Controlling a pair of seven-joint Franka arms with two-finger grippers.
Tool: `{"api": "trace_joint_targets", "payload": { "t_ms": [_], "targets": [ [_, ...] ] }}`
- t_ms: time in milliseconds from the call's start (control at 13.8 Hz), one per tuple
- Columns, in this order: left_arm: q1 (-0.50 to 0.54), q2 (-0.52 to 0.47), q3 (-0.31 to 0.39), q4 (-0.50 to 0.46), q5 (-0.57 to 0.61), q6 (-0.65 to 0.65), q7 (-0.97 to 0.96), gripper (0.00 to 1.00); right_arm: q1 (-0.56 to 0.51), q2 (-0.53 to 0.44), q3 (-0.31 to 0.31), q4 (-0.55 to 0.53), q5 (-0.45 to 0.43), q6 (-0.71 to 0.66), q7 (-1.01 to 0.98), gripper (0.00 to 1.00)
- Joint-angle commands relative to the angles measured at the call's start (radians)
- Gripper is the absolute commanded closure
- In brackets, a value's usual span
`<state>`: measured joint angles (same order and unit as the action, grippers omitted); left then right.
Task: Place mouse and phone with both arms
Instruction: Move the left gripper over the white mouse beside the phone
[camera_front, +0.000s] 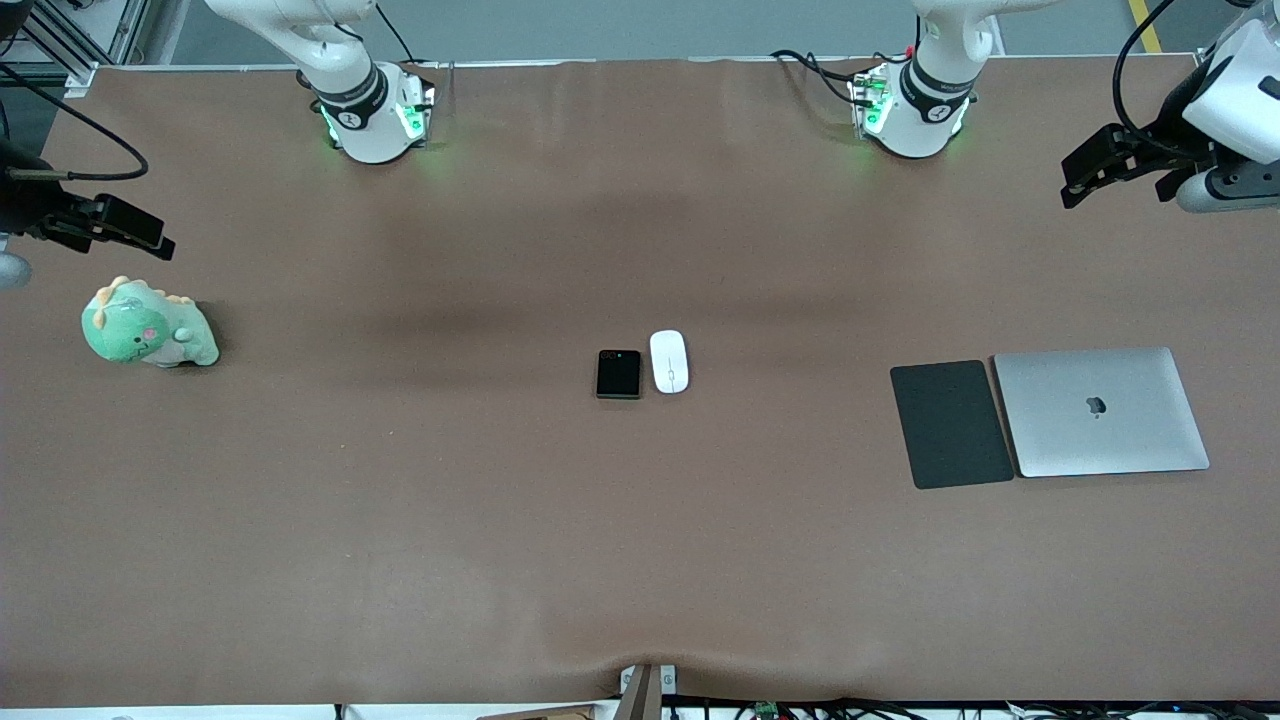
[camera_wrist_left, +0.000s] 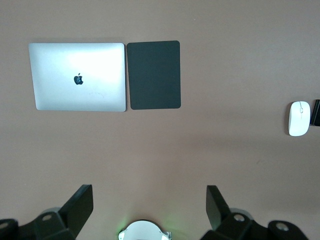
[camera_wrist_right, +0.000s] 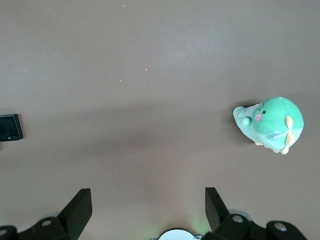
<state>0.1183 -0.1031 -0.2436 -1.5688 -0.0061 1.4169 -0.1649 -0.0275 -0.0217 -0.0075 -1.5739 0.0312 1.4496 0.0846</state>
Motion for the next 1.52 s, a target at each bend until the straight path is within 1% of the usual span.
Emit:
{"api": "trace_joint_targets", "payload": {
  "t_ms": [0,434,795,940,1084,1301,1446],
  "targets": [
    [0.006,0.010,-0.014,0.026,0.058,-0.013,0.010,0.00,-0.017,-0.017,0.014,0.011,-0.014,-0.014,0.010,0.00],
    [0.001,0.025,-0.014,0.030,0.057,-0.012,0.021,0.00,-0.032,-0.017,-0.006,0.044,-0.014,-0.024,0.009,0.00],
    [-0.008,0.042,-0.022,0.016,0.012,-0.015,-0.019,0.00,-0.029,-0.015,-0.003,0.066,-0.014,-0.043,0.007,0.00],
    [-0.006,0.077,-0.078,0.016,0.005,-0.013,-0.100,0.00,-0.029,-0.014,-0.003,0.075,-0.014,-0.044,0.006,0.00],
    [-0.011,0.132,-0.136,0.016,0.011,0.017,-0.137,0.00,-0.029,-0.012,-0.003,0.077,-0.016,-0.043,0.006,0.00],
    [-0.018,0.229,-0.225,0.012,0.014,0.117,-0.261,0.00,-0.029,-0.012,-0.002,0.089,-0.016,-0.043,0.004,0.00],
    [-0.078,0.313,-0.249,0.010,0.018,0.215,-0.362,0.00,-0.028,-0.012,-0.002,0.094,-0.014,-0.040,-0.003,0.00]
  ]
}}
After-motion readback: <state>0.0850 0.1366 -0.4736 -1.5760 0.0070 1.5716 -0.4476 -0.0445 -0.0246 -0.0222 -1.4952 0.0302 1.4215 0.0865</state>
